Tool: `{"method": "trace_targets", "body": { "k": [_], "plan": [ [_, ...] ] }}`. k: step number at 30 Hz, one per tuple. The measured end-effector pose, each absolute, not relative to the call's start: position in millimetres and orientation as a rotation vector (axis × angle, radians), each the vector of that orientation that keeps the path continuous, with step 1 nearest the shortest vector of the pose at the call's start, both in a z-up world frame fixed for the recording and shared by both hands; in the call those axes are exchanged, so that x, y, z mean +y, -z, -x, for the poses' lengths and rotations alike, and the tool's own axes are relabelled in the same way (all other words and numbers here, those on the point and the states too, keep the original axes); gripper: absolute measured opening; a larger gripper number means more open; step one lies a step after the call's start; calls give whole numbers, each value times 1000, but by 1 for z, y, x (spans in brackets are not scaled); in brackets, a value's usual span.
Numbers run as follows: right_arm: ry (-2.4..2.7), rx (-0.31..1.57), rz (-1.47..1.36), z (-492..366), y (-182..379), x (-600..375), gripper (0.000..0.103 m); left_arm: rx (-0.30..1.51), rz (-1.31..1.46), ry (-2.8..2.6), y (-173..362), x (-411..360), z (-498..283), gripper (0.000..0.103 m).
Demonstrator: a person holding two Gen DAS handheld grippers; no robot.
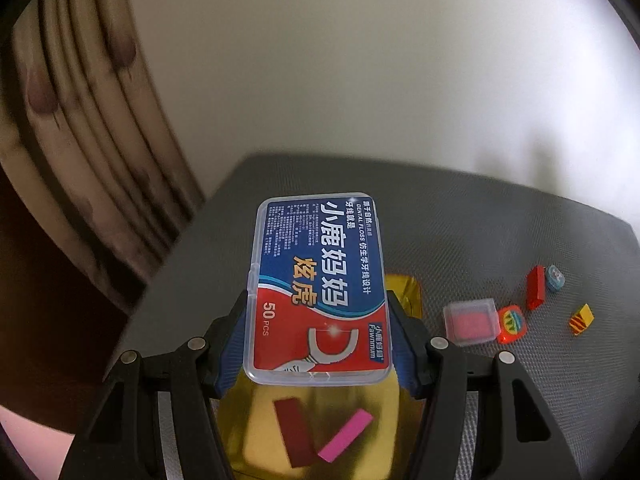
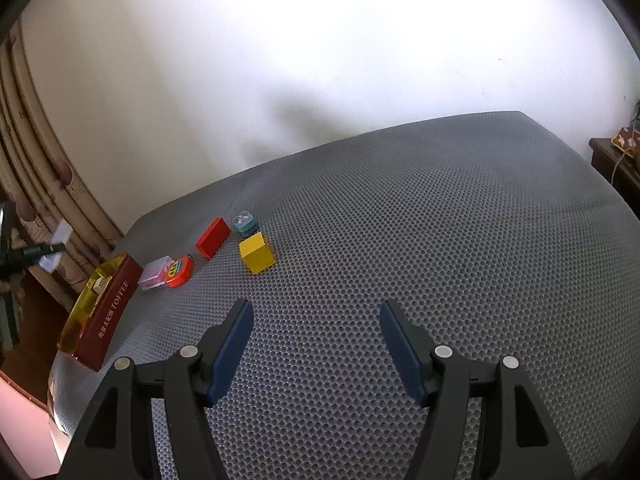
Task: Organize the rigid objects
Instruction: 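Carry the floss-pick box into the tin and open the left gripper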
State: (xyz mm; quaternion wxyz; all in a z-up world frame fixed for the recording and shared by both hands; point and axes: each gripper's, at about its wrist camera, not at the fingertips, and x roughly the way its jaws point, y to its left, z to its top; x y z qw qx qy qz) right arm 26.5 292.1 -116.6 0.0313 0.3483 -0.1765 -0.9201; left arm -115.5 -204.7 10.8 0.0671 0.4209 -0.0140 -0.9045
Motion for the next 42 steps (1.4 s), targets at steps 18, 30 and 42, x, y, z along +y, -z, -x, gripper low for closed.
{"method": "trace_targets", "body": {
  "k": [18,30,42],
  "plan": [
    [2824,-558,-1111,-26,125,297,67,7,-1520,2555,80,-196,154,57],
    [2821,-591,-1131,-24,132,304,67,-8,-1570,2506,99,-197,170,57],
    [2792,-533,-1166,-18,139,294,68,30,-1568,2500,98,-203,176,74]
  ]
}}
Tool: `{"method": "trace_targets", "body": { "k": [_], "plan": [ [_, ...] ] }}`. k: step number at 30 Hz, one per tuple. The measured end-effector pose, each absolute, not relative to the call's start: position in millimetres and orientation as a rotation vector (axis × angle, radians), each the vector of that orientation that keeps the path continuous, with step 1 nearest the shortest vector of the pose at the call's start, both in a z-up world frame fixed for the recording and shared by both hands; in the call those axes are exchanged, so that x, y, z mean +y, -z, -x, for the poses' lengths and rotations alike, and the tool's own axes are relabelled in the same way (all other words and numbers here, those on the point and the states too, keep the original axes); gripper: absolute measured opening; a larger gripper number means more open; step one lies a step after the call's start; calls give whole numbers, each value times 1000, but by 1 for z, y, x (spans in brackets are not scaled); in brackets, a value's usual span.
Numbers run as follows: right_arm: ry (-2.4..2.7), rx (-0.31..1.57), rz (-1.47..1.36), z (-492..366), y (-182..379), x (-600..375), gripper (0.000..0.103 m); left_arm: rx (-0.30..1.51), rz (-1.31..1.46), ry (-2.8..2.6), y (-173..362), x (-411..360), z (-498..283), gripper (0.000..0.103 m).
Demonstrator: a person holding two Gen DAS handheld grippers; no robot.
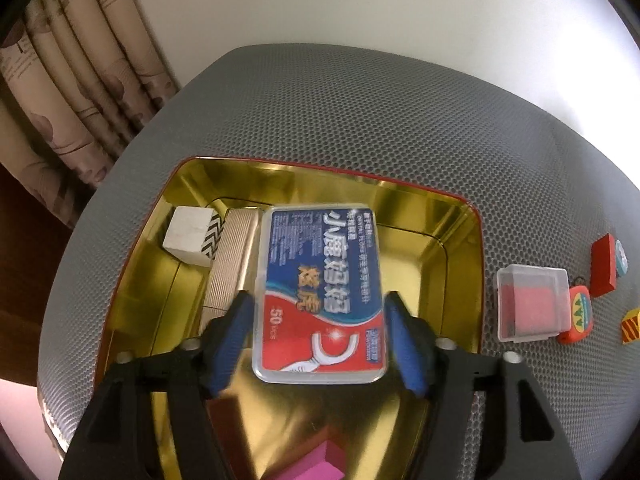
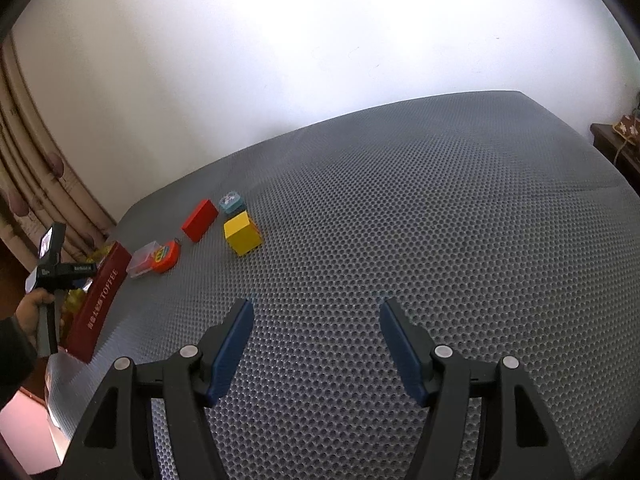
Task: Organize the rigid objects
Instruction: 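Carry the floss-pick box into the tin and open the left gripper, then grasp the yellow cube with the right gripper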
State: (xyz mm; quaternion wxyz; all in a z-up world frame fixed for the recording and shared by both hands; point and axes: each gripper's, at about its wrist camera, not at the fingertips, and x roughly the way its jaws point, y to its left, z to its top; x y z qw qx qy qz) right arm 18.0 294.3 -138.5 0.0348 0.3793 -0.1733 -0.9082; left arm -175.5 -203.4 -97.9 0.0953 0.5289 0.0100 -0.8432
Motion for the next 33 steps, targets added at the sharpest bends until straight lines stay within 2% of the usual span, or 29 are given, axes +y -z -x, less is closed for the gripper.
{"method": "trace_targets", "body": {
  "k": [1,5,7,15,24,25,26,27,33],
  "plan": [
    [2783,-520,-1181,-16,141,292,69,24,-1558,2503,95,-203,175,82],
    [2750,-472,-1215,-7,144,282,72,10,-1470,2541,72,-203,164,88],
    [2742,-399,-1219,2,142,273,72,-8,-1433,2563,58,-204,155,95],
    [2677,-98,-1263,73,138,223,73,-13,-1187,2779,-6,-194,55,102],
    [2659,85,-1331,125,158,189,72,15,-1272,2860,21,-162,-40,102],
    [2663,85,-1351,131,162,188,69,-7,-1269,2870,27,-159,-43,102],
    [2658,70,-1359,134,164,188,53,-26,-1275,2872,32,-154,-46,102],
    [2649,63,-1365,137,166,188,31,-33,-1294,2875,39,-150,-48,102],
    [2671,37,-1352,135,156,186,30,18,-1319,2920,51,-144,-52,102]
  ]
}}
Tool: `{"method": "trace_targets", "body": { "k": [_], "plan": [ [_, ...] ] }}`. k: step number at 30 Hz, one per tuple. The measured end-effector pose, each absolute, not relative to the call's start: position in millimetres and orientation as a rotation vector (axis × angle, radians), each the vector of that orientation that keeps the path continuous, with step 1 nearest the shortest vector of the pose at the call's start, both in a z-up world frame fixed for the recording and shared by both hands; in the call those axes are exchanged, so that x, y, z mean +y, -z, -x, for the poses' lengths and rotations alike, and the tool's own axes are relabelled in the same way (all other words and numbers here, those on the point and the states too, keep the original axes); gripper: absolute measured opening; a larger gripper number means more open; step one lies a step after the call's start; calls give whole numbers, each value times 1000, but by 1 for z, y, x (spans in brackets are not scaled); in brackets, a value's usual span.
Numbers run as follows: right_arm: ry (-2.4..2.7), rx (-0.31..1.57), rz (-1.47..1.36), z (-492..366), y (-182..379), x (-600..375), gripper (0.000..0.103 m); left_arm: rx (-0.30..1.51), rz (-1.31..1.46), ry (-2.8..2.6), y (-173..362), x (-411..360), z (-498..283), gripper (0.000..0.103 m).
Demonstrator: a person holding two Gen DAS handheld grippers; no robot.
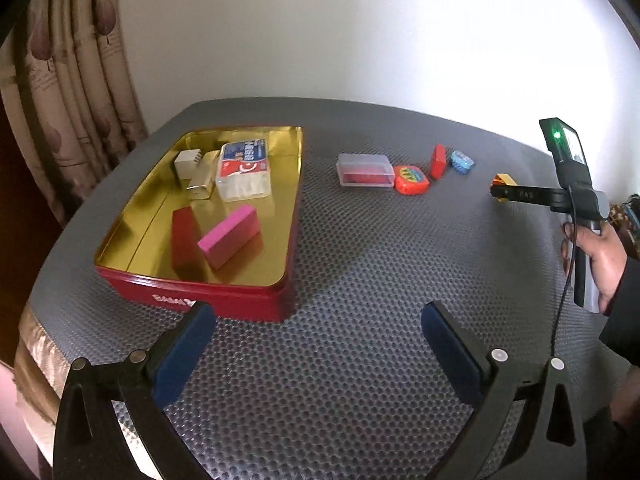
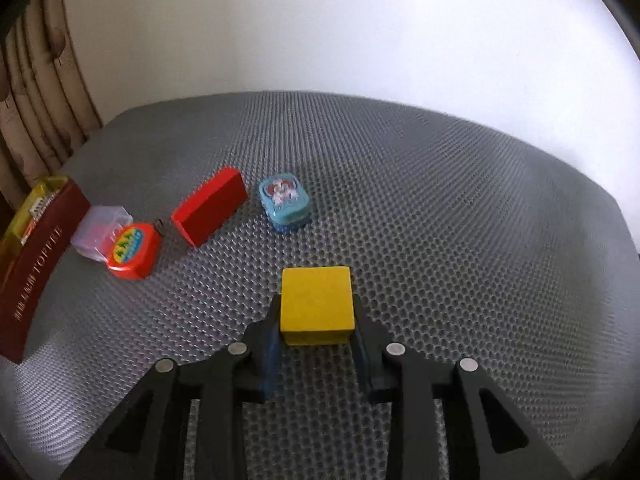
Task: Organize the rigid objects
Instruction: 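Grasp the yellow cube with the right gripper, then carry the yellow cube into the tin and open the right gripper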
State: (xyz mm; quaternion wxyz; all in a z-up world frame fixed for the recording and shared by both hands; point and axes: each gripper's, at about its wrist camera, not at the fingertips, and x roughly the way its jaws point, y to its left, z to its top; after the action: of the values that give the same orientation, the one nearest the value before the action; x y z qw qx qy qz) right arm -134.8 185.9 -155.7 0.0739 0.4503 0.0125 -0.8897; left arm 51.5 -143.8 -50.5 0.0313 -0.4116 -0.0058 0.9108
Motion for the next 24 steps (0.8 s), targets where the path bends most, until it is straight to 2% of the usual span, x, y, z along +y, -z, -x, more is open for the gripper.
{"method": "trace_targets", "body": {
  "k": [14,24],
  "plan": [
    [2805,127,-1213,126,82,162,30,-120,1302,-2850,50,-167,-55,102],
    [2812,170,-1110,120,35,135,30,-107,1273,-2844,42,-163,-58,102]
  ]
}}
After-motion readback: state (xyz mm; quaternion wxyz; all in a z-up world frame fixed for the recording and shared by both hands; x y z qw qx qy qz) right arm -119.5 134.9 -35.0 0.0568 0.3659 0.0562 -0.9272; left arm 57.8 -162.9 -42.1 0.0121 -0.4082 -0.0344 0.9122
